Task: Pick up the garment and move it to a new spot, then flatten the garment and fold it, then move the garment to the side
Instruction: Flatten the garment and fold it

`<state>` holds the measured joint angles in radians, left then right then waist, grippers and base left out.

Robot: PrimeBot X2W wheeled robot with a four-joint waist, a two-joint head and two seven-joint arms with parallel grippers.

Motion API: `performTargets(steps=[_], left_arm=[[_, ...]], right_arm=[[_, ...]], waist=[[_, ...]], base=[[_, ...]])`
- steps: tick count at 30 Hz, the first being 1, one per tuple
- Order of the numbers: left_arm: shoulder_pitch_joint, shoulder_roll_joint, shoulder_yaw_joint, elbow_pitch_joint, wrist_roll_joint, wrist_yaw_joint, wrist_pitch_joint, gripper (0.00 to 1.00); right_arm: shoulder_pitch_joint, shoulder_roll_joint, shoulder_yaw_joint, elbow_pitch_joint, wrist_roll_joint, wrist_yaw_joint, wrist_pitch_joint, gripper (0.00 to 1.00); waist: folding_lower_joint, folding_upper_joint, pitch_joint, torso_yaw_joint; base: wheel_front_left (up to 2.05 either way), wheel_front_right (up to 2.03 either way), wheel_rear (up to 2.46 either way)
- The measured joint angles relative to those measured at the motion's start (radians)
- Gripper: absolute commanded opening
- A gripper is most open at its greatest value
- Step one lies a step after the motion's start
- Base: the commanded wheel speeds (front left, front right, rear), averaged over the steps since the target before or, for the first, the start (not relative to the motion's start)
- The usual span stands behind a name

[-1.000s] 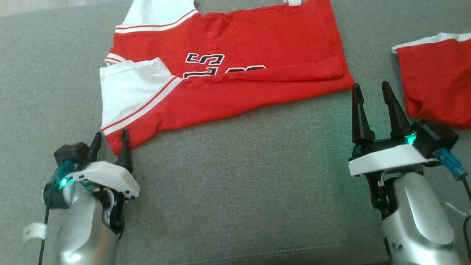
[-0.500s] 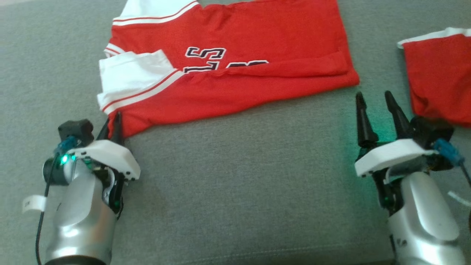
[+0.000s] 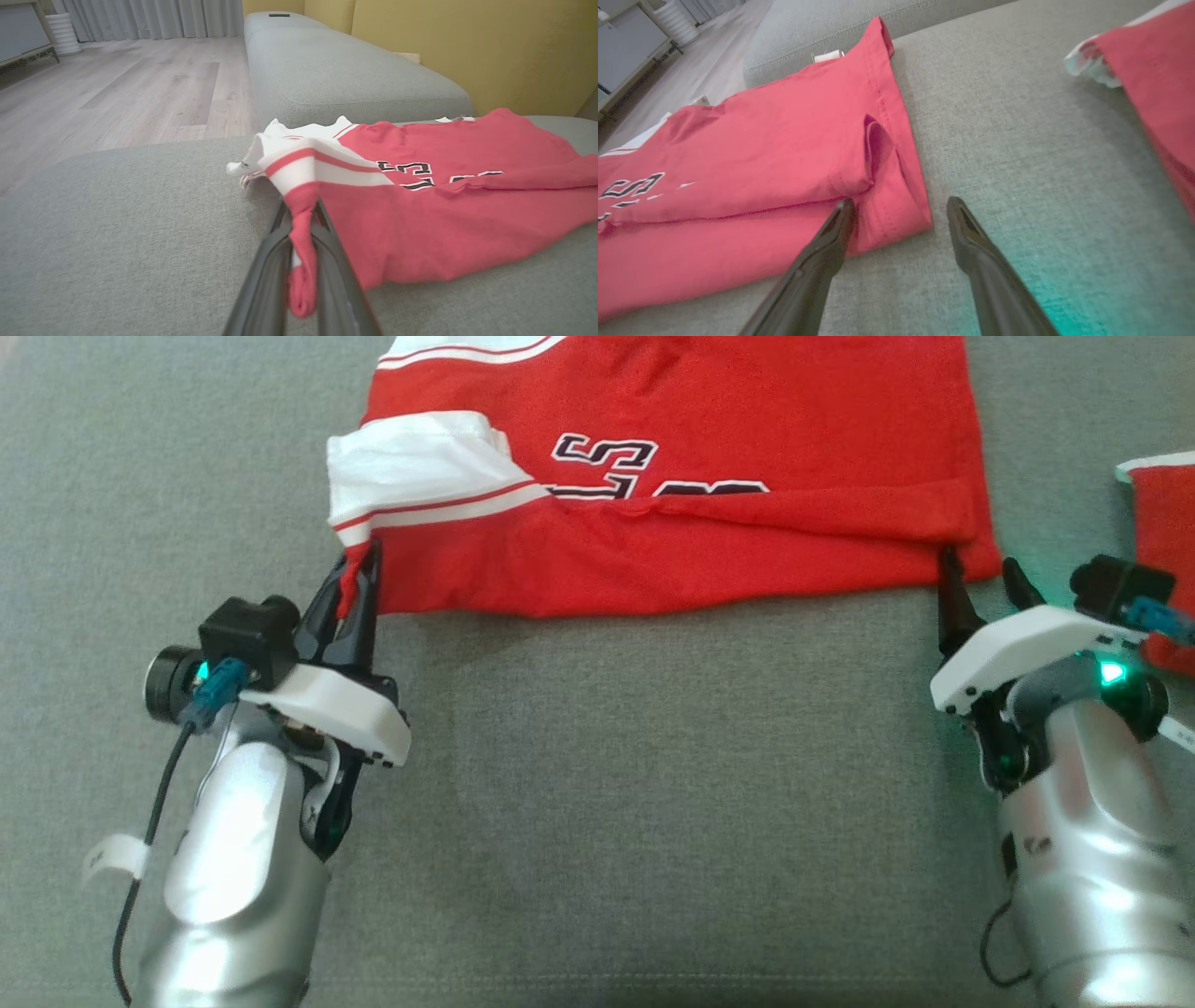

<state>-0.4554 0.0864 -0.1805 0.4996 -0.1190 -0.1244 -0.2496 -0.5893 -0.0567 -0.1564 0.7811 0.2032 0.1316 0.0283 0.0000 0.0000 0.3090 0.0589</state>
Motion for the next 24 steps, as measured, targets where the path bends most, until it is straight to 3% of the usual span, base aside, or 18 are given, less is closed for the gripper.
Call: performTargets(steps=[7, 8, 10, 14, 24], left_arm=[[0.000, 0.002, -0.016, -0.010, -0.016, 0.000, 0.000, 0.00], [0.000, 0.004, -0.016, -0.008, -0.016, 0.000, 0.000, 0.00], [0.000, 0.006, -0.016, -0.004, -0.016, 0.000, 0.000, 0.00], [0.002, 0.012, -0.004, 0.013, -0.018, 0.000, 0.000, 0.00], [0.088, 0.038, 0.039, 0.026, -0.025, 0.000, 0.000, 0.00]], right_arm=[[-0.111, -0.002, -0.014, 0.144, -0.034, 0.000, -0.018, 1.00], [-0.120, -0.002, -0.012, 0.163, -0.036, 0.000, -0.026, 0.44], [-0.128, -0.003, 0.000, 0.193, -0.036, 0.000, -0.051, 0.00], [-0.129, -0.002, 0.040, 0.232, -0.018, 0.000, -0.118, 0.00], [-0.057, -0.001, 0.194, 0.223, 0.202, 0.000, -0.234, 0.00]], waist=[[0.0000, 0.0000, 0.007, 0.009], [0.0000, 0.0000, 0.005, 0.008], [0.0000, 0.0000, 0.000, 0.001], [0.0001, 0.0000, -0.017, -0.018], [0.0000, 0.0000, -0.104, -0.075]], base=[[0.00, 0.00, 0.00], [0.00, 0.00, 0.00], [0.00, 0.00, 0.00], [0.00, 0.00, 0.00], [0.00, 0.00, 0.00]])
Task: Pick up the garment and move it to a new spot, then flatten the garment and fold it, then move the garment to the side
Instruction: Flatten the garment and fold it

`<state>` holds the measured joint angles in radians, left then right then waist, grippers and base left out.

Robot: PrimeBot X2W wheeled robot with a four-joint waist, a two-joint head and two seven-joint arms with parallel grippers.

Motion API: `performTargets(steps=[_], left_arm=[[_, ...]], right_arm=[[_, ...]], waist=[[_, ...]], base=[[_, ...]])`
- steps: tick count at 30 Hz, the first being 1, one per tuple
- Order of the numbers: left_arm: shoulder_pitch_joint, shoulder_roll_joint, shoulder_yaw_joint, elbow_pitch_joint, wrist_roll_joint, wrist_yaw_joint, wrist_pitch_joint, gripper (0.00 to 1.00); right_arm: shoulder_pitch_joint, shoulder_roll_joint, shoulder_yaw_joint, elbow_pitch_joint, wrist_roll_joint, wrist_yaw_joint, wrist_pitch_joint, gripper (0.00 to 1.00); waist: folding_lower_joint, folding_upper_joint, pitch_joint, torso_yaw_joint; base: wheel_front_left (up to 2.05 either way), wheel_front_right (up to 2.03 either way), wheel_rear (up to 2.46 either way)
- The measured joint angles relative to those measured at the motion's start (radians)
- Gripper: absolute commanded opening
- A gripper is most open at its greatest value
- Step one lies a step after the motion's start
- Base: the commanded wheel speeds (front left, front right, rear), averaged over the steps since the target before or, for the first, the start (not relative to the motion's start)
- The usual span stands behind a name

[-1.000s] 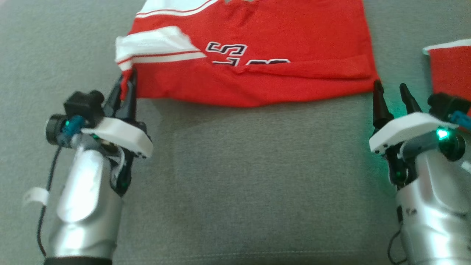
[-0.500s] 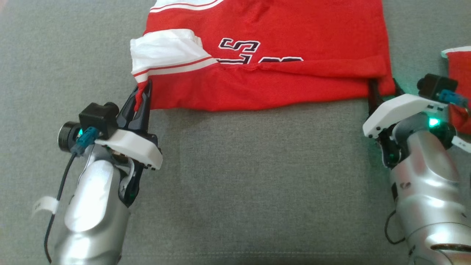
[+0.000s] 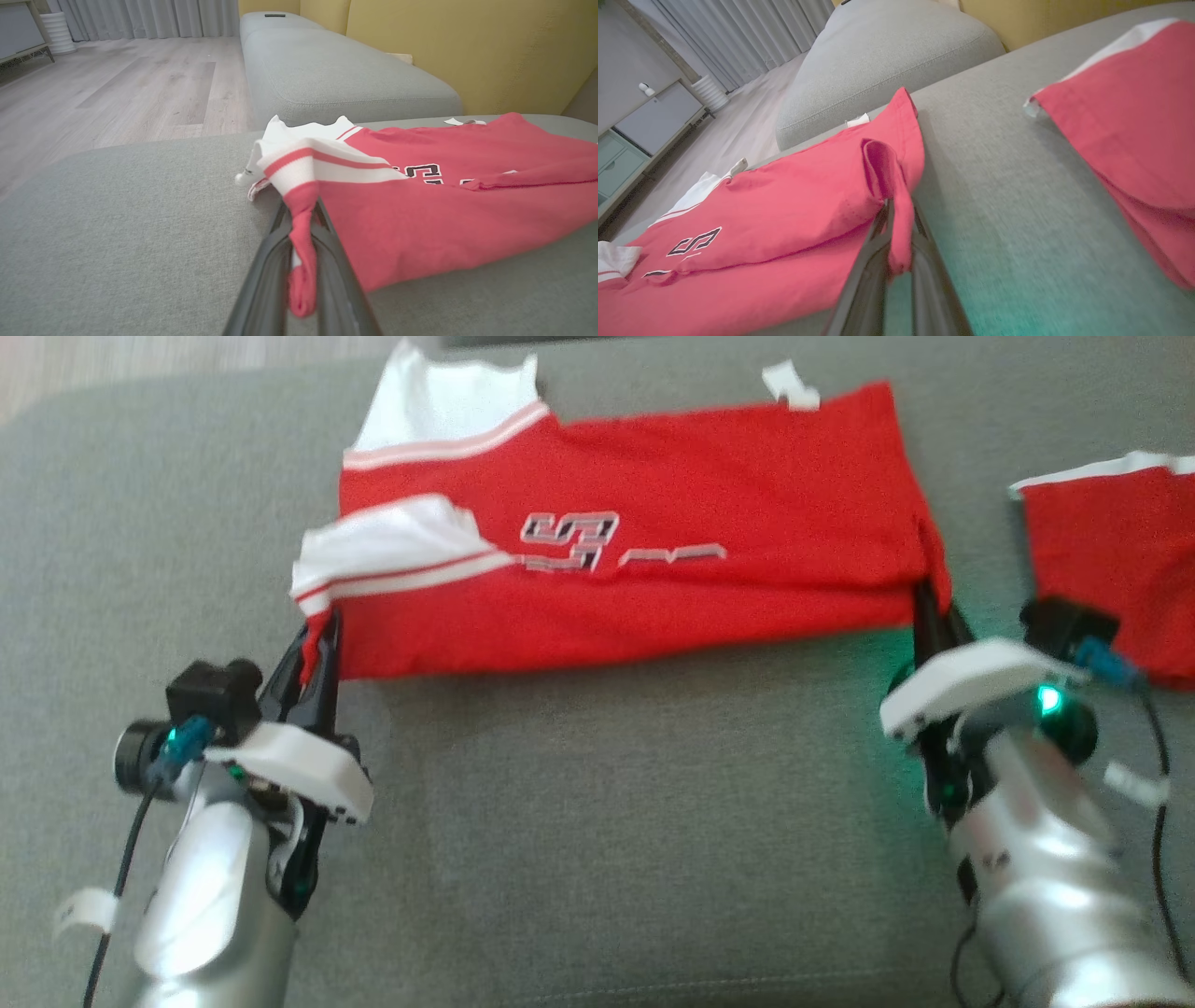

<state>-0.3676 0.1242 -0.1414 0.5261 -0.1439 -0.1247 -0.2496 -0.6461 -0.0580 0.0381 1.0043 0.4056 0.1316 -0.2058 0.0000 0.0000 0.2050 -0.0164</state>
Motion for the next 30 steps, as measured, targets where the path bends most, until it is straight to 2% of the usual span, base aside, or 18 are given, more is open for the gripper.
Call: performTargets(steps=[4, 9, 21, 22, 23, 24, 25, 26, 30], left_arm=[[0.040, 0.000, 0.017, -0.008, 0.000, -0.007, 0.000, 0.00], [0.101, 0.000, 0.023, -0.016, -0.004, -0.007, 0.000, 0.00], [0.202, 0.023, -0.084, 0.044, -0.108, -0.007, 0.000, 0.00], [0.202, 0.023, -0.084, 0.044, -0.108, -0.007, 0.000, 0.01], [0.202, 0.024, -0.088, 0.049, -0.109, -0.007, 0.000, 0.01], [0.202, 0.024, -0.090, 0.053, -0.109, -0.007, 0.000, 0.51], [0.201, 0.023, -0.091, 0.054, -0.109, -0.007, 0.000, 0.96], [0.200, 0.023, -0.091, 0.054, -0.109, -0.007, 0.000, 1.00], [0.198, 0.022, -0.064, 0.023, -0.108, 0.012, 0.000, 1.00]], right_arm=[[0.080, 0.000, 0.046, -0.026, 0.062, 0.000, -0.015, 0.00], [0.150, 0.001, 0.047, -0.055, 0.050, 0.000, -0.022, 0.00], [0.319, 0.004, -0.057, -0.198, -0.013, 0.000, 0.103, 0.00], [0.319, 0.004, -0.057, -0.198, -0.013, 0.000, 0.103, 0.24], [0.328, 0.006, -0.063, -0.213, -0.014, 0.000, 0.112, 0.24], [0.335, 0.008, -0.068, -0.230, -0.020, 0.000, 0.113, 1.00], [0.339, 0.009, -0.072, -0.246, -0.025, 0.000, 0.116, 1.00], [0.343, 0.009, -0.075, -0.263, -0.031, 0.000, 0.120, 1.00], [0.359, 0.009, -0.076, -0.349, -0.049, 0.000, 0.105, 1.00]], waist=[[0.0000, 0.0000, -0.045, -0.019], [0.0000, 0.0000, -0.096, -0.033], [-0.0001, 0.0000, -0.157, -0.045], [-0.0001, 0.0000, -0.157, -0.045], [-0.0001, 0.0000, -0.156, -0.045], [-0.0001, 0.0000, -0.155, -0.046], [-0.0001, 0.0000, -0.152, -0.046], [-0.0001, 0.0000, -0.149, -0.046], [-0.0001, 0.0000, -0.135, -0.050]], base=[[0.00, 0.00, 0.00], [0.00, 0.00, 0.00], [0.00, 0.00, 0.00], [0.00, 0.00, 0.00], [0.00, 0.00, 0.00], [0.00, 0.00, 0.00], [0.00, 0.00, 0.00], [0.00, 0.00, 0.00], [0.00, 0.00, 0.00]])
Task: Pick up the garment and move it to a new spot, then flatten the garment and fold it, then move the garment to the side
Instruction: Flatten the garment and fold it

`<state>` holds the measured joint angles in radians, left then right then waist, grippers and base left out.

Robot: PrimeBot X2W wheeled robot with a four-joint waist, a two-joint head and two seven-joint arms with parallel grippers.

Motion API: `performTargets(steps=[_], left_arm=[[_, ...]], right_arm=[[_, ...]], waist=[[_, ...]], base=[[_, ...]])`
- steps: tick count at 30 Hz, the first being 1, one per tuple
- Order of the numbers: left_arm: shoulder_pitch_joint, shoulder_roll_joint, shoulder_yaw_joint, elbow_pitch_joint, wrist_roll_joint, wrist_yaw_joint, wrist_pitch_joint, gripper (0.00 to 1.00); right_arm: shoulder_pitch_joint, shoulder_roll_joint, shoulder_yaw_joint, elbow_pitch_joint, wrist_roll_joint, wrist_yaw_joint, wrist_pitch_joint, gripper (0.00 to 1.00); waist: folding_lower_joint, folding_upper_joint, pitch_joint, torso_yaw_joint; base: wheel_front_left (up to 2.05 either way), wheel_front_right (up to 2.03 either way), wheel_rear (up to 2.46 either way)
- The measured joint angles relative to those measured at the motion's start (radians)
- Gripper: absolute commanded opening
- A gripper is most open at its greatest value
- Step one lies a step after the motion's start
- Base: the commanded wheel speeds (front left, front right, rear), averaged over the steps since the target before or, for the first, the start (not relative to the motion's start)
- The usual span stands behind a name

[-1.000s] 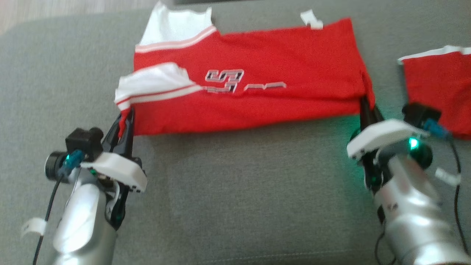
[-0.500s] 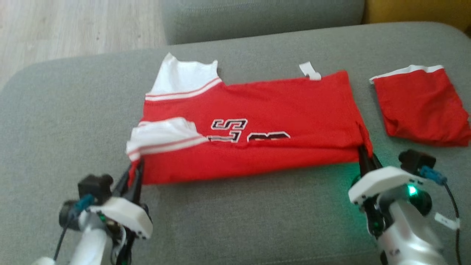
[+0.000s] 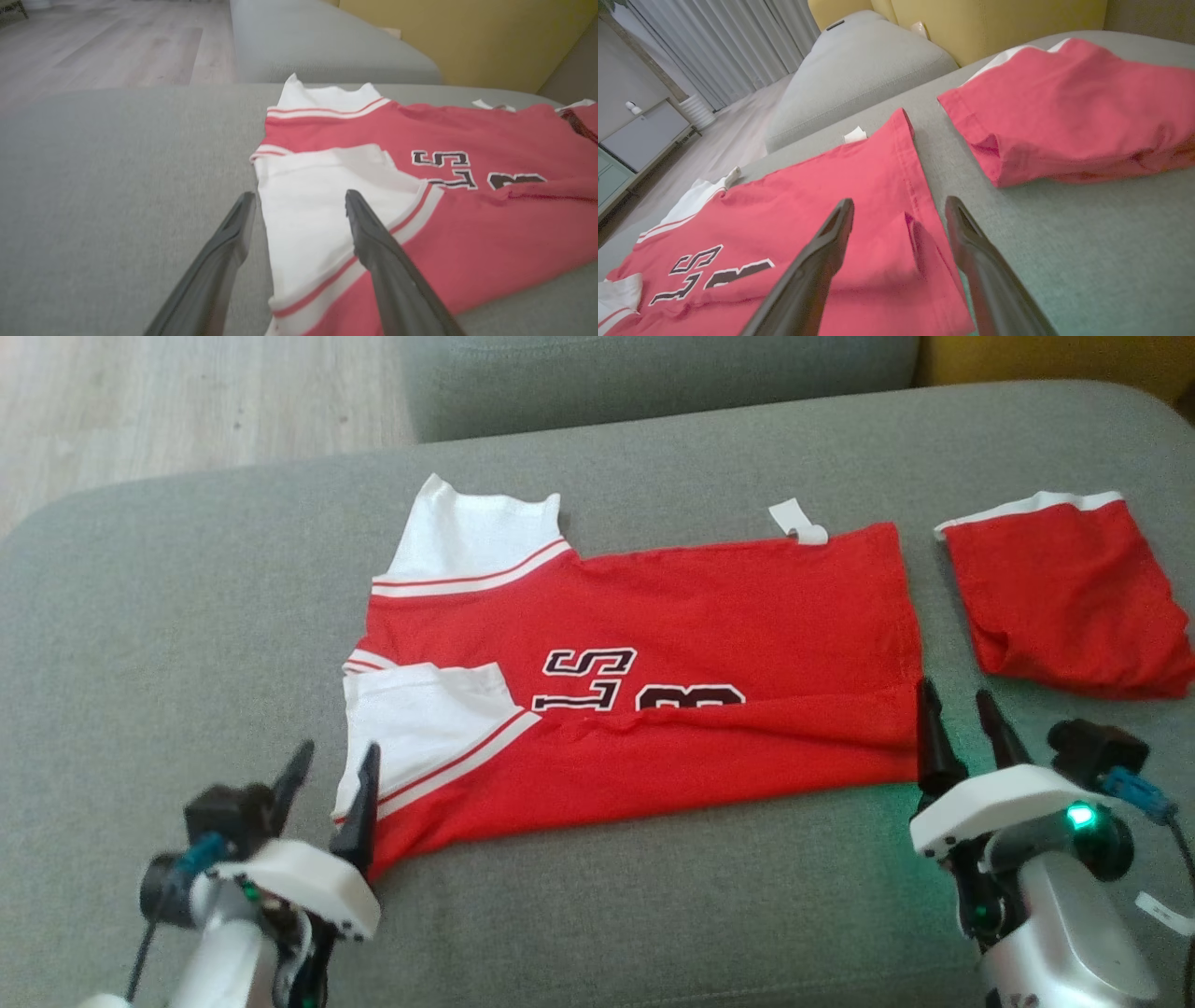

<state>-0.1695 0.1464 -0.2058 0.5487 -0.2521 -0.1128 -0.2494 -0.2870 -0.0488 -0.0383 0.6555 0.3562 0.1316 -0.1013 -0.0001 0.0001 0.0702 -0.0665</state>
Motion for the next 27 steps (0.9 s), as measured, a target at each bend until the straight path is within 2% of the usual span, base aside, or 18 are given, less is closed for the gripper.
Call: performTargets(steps=[10, 14, 18, 21, 27], left_arm=[[-0.068, -0.009, 0.090, -0.185, 0.023, 0.003, 0.000, 1.00], [-0.158, 0.012, 0.073, -0.193, 0.023, -0.011, 0.000, 1.00], [-0.335, 0.076, -0.030, -0.129, -0.004, -0.012, 0.014, 1.00], [-0.490, 0.140, -0.161, -0.077, -0.103, -0.014, 0.083, 1.00], [-0.758, 0.308, -0.391, 0.041, -0.295, -0.019, 0.256, 1.00]], right_arm=[[0.011, 0.000, 0.011, -0.198, -0.040, 0.000, -0.036, 1.00], [-0.014, 0.000, 0.015, -0.250, -0.065, 0.000, -0.013, 1.00], [-0.099, 0.000, 0.020, -0.296, -0.102, 0.000, 0.026, 1.00], [-0.168, 0.000, 0.024, -0.328, -0.119, 0.000, 0.056, 1.00], [-0.280, 0.000, 0.041, -0.357, -0.130, 0.000, 0.097, 1.00]], waist=[[0.0000, 0.0000, 0.075, -0.005], [0.0000, 0.0000, 0.126, -0.009], [0.0002, 0.0000, 0.190, -0.015], [0.0002, 0.0000, 0.241, -0.023], [0.0003, -0.0001, 0.340, -0.058]], base=[[0.00, 0.00, 0.00], [0.00, 0.00, 0.00], [0.00, 0.00, 0.00], [0.00, 0.00, 0.00], [0.00, 0.00, 0.00]])
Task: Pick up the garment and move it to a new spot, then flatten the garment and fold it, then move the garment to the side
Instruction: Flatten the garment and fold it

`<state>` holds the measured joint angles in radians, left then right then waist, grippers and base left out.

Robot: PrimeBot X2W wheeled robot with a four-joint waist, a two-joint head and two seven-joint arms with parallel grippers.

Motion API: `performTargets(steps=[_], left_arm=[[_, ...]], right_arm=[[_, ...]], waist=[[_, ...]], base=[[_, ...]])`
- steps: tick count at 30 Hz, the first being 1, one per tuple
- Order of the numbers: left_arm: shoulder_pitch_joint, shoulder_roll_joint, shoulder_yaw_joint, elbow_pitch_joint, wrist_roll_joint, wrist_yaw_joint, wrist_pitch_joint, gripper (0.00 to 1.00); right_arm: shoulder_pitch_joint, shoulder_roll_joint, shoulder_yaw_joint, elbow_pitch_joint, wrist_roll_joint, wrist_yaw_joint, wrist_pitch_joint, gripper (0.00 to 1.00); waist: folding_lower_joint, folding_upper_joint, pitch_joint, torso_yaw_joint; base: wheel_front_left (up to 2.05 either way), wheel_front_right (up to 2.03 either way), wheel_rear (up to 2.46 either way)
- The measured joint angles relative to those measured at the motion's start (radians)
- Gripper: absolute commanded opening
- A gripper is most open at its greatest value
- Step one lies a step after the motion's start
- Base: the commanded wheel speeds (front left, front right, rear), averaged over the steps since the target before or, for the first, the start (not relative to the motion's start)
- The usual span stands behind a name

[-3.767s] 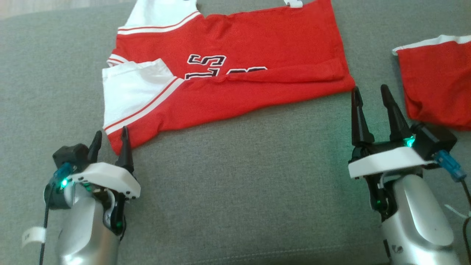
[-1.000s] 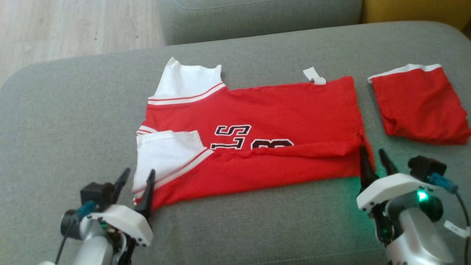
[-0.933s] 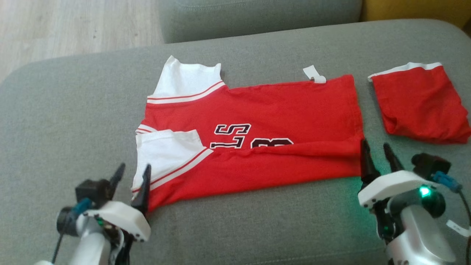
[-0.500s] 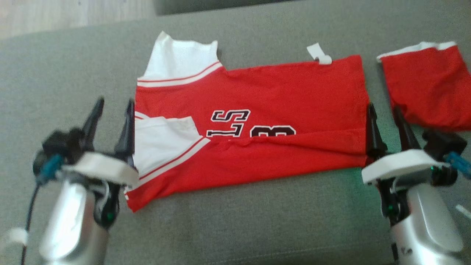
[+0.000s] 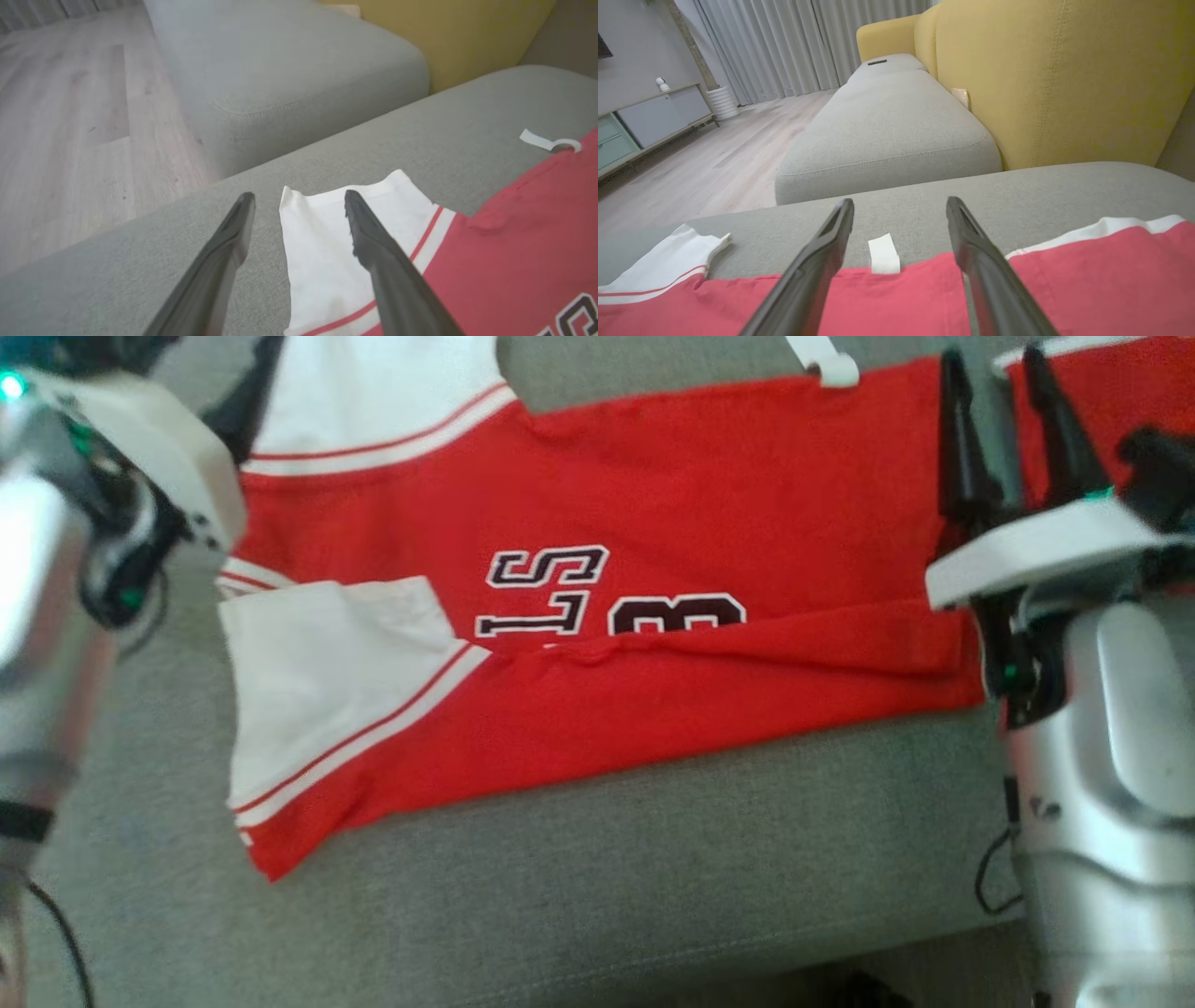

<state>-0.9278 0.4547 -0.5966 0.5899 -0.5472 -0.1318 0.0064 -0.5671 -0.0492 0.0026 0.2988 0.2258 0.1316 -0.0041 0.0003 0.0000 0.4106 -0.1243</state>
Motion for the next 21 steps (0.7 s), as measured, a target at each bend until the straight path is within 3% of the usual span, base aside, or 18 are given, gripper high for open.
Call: performTargets(steps=[2, 7, 21], left_arm=[[-0.089, 0.053, -0.093, 0.042, -0.074, 0.000, 0.060, 1.00], [-0.196, 0.109, -0.207, 0.117, -0.152, 0.000, 0.099, 1.00], [-0.332, 0.142, -0.388, 0.256, -0.275, 0.000, 0.086, 1.00]], right_arm=[[-0.046, -0.001, 0.009, -0.012, 0.000, 0.000, 0.004, 1.00], [-0.086, -0.001, 0.040, -0.021, 0.006, 0.000, 0.004, 1.00], [-0.087, -0.001, 0.073, -0.025, 0.048, 0.000, -0.015, 1.00]], waist=[[0.0001, 0.0000, 0.043, -0.025], [0.0000, 0.0000, 0.096, -0.070], [-0.0002, 0.0000, 0.175, -0.147]], base=[[0.00, 0.00, 0.00], [0.00, 0.00, 0.00], [0.00, 0.00, 0.00]])
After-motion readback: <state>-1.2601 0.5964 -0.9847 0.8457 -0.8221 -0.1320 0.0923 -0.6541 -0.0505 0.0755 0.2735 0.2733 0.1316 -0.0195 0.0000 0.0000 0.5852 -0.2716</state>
